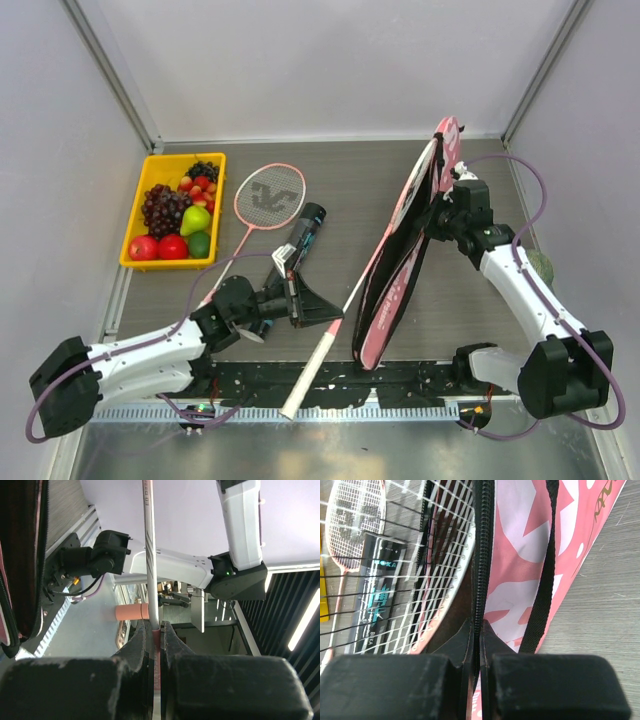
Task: Pack up the badminton gear
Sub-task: Place the racket in the racket bag.
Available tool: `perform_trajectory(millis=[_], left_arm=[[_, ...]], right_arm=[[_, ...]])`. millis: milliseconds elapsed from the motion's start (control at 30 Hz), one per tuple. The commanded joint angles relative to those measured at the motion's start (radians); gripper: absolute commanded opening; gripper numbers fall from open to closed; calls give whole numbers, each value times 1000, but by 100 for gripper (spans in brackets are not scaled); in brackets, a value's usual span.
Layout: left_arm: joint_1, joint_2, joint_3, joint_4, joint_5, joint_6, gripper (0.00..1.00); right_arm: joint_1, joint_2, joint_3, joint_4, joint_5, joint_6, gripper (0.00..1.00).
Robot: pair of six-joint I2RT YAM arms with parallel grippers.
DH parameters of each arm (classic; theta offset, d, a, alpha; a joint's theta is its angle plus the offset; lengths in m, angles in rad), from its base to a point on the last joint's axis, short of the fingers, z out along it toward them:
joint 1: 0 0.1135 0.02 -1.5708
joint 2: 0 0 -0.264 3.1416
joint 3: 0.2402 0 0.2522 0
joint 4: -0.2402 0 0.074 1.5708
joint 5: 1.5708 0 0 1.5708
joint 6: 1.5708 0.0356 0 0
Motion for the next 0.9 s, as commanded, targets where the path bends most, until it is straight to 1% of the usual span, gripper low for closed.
perform_trajectory(millis=[0, 133, 200, 300, 433, 667, 867], left_arm=[[-3, 49, 3, 136, -3, -17, 0], [-3, 114, 12, 193, 6, -33, 0], [-3, 141, 13, 216, 0, -38, 0], [0, 191, 26, 245, -1, -41, 0], [0, 280, 67, 283, 3, -37, 0], [0, 438, 208, 300, -9, 49, 0], [5, 571, 317, 300, -52, 147, 0]], right_arm=[[-4, -62, 62, 58, -32, -5, 5], [-4, -77, 65, 56, -32, -12, 5], [-4, -77, 68, 51, -60, -23, 6], [-4, -79, 57, 62, -142, -55, 5], [-4, -100, 34, 76, -181, -77, 6], [-2, -126, 2, 97, -242, -23, 6], [-2, -123, -27, 97, -273, -20, 6]])
